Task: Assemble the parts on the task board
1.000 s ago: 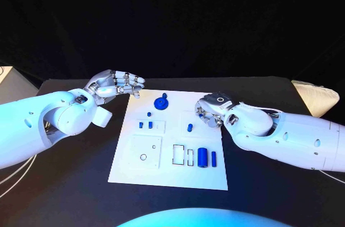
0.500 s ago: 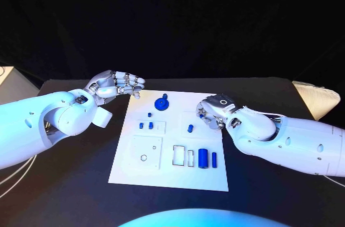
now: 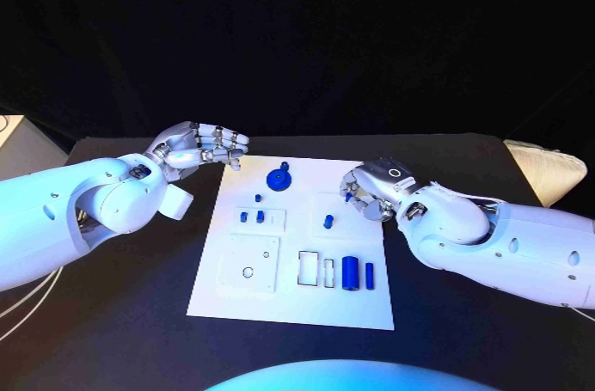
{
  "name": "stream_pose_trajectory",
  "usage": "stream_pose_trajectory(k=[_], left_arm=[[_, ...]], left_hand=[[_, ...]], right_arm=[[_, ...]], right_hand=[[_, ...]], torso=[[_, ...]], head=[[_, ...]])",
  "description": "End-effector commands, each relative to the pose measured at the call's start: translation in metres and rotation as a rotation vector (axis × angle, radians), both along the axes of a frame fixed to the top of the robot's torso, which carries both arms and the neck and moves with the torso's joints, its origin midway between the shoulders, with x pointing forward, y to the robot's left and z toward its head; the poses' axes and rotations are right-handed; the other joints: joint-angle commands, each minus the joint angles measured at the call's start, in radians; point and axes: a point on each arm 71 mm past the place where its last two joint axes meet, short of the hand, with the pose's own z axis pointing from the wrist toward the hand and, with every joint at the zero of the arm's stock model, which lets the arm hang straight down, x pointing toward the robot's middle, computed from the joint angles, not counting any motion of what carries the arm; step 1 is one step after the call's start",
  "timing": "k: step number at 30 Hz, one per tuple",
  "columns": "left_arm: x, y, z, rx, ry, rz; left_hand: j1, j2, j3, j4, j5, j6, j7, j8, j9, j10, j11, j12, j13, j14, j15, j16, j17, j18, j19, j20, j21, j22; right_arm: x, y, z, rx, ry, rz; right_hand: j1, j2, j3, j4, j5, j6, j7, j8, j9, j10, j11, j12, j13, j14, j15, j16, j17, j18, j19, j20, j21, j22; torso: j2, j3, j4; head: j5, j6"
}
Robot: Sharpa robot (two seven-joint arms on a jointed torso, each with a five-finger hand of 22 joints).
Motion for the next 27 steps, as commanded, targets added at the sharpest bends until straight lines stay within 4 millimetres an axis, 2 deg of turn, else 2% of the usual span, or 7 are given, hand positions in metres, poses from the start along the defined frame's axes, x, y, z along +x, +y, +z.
stream_pose_trajectory(k=[1, 7, 17, 21, 23, 25, 27], left_arm=[[0.0, -0.001, 0.001, -0.01, 0.002, -0.004], [0.001, -0.002, 0.001, -0.014, 0.003, -0.004], [0.001, -0.006, 0.001, -0.019, 0.005, -0.008], [0.002, -0.009, 0.0, -0.022, 0.005, -0.011], [0.002, -0.01, 0.0, -0.023, 0.006, -0.013], [0.002, -0.011, 0.001, -0.025, 0.005, -0.015], [0.001, -0.013, 0.001, -0.027, 0.004, -0.017]], left_hand=[[0.001, 0.007, -0.007, 0.001, -0.001, 0.001, 0.005, -0.007, -0.001, 0.002, 0.004, -0.006, -0.002, -0.002, 0.003, -0.006, -0.001, 0.012, 0.005, 0.001, -0.006, -0.002], [0.001, 0.007, -0.007, 0.001, -0.001, 0.0, 0.005, -0.007, -0.001, 0.001, 0.004, -0.007, -0.002, -0.002, 0.004, -0.007, -0.001, 0.012, 0.005, 0.001, -0.007, -0.002], [0.001, 0.007, -0.007, 0.001, -0.001, 0.0, 0.005, -0.007, -0.001, 0.001, 0.004, -0.007, -0.002, -0.002, 0.004, -0.007, -0.001, 0.012, 0.005, 0.001, -0.007, -0.002], [0.002, 0.007, -0.008, 0.0, -0.001, -0.001, 0.006, -0.008, -0.001, 0.0, 0.005, -0.009, -0.002, -0.001, 0.004, -0.007, -0.002, 0.012, 0.006, 0.001, -0.007, -0.003], [0.002, 0.007, -0.008, 0.0, -0.001, -0.001, 0.006, -0.008, -0.001, 0.0, 0.005, -0.009, -0.002, -0.001, 0.004, -0.007, -0.002, 0.012, 0.006, 0.001, -0.007, -0.003], [0.002, 0.007, -0.008, 0.0, -0.001, -0.001, 0.006, -0.008, -0.001, 0.0, 0.005, -0.009, -0.002, -0.001, 0.004, -0.007, -0.002, 0.012, 0.006, 0.001, -0.007, -0.003], [0.002, 0.007, -0.008, 0.0, -0.001, -0.001, 0.006, -0.008, -0.001, 0.0, 0.005, -0.009, -0.002, -0.001, 0.004, -0.007, -0.002, 0.012, 0.006, 0.001, -0.007, -0.003]], right_arm=[[-0.004, 0.001, 0.008, 0.057, -0.023, 0.016], [-0.017, 0.014, 0.019, 0.119, -0.032, 0.062], [-0.036, 0.061, 0.023, 0.163, -0.039, 0.192], [-0.042, 0.081, 0.018, 0.164, -0.037, 0.242], [-0.045, 0.09, 0.013, 0.163, -0.031, 0.261], [-0.046, 0.097, 0.009, 0.161, -0.025, 0.273], [-0.048, 0.104, 0.003, 0.159, -0.015, 0.284]], right_hand=[[-0.003, 0.004, 0.002, -0.006, -0.001, 0.007, -0.002, 0.003, -0.001, 0.037, -0.031, 0.006, 0.0, 0.017, -0.007, -0.003, -0.001, -0.01, 0.008, -0.001, 0.005, 0.11], [-0.004, 0.003, 0.002, -0.006, -0.001, 0.007, -0.002, 0.004, 0.0, 0.038, -0.031, 0.006, 0.0, 0.017, -0.007, -0.004, -0.002, -0.011, 0.009, -0.001, 0.007, 0.111], [-0.005, 0.003, 0.004, -0.008, -0.002, 0.007, -0.002, 0.003, 0.0, 0.038, -0.031, 0.004, 0.0, 0.016, -0.007, -0.007, -0.006, -0.011, 0.008, -0.001, 0.006, 0.11], [-0.005, 0.003, 0.005, -0.009, -0.002, 0.006, -0.002, 0.003, 0.0, 0.038, -0.031, 0.004, 0.0, 0.016, -0.007, -0.007, -0.005, -0.01, 0.008, -0.001, 0.004, 0.11], [-0.005, 0.003, 0.005, -0.009, -0.002, 0.006, -0.002, 0.003, 0.0, 0.038, -0.031, 0.004, 0.0, 0.016, -0.007, -0.007, -0.005, -0.01, 0.008, -0.001, 0.004, 0.11], [-0.006, 0.003, 0.006, -0.01, -0.002, 0.006, -0.001, 0.003, 0.0, 0.039, -0.03, 0.003, -0.001, 0.016, -0.007, -0.009, -0.008, -0.01, 0.007, -0.001, 0.001, 0.109], [-0.006, 0.003, 0.006, -0.011, -0.001, 0.006, -0.001, 0.003, 0.0, 0.038, -0.03, 0.002, -0.001, 0.015, -0.007, -0.01, -0.009, -0.01, 0.007, -0.001, 0.001, 0.109]], torso=[[0.0, 0.0, 0.0], [-0.001, -0.0007, -0.0012], [-0.005, -0.0048, 0.0022], [-0.006, -0.0071, 0.0036], [-0.007, -0.0094, 0.0042], [-0.007, -0.0091, 0.0037], [-0.006, -0.0095, 0.0037]], head=[[0.002, 0.0], [0.019, 0.005], [0.051, 0.009], [0.073, 0.007], [0.084, 0.004], [0.09, 0.003], [0.104, 0.002]])
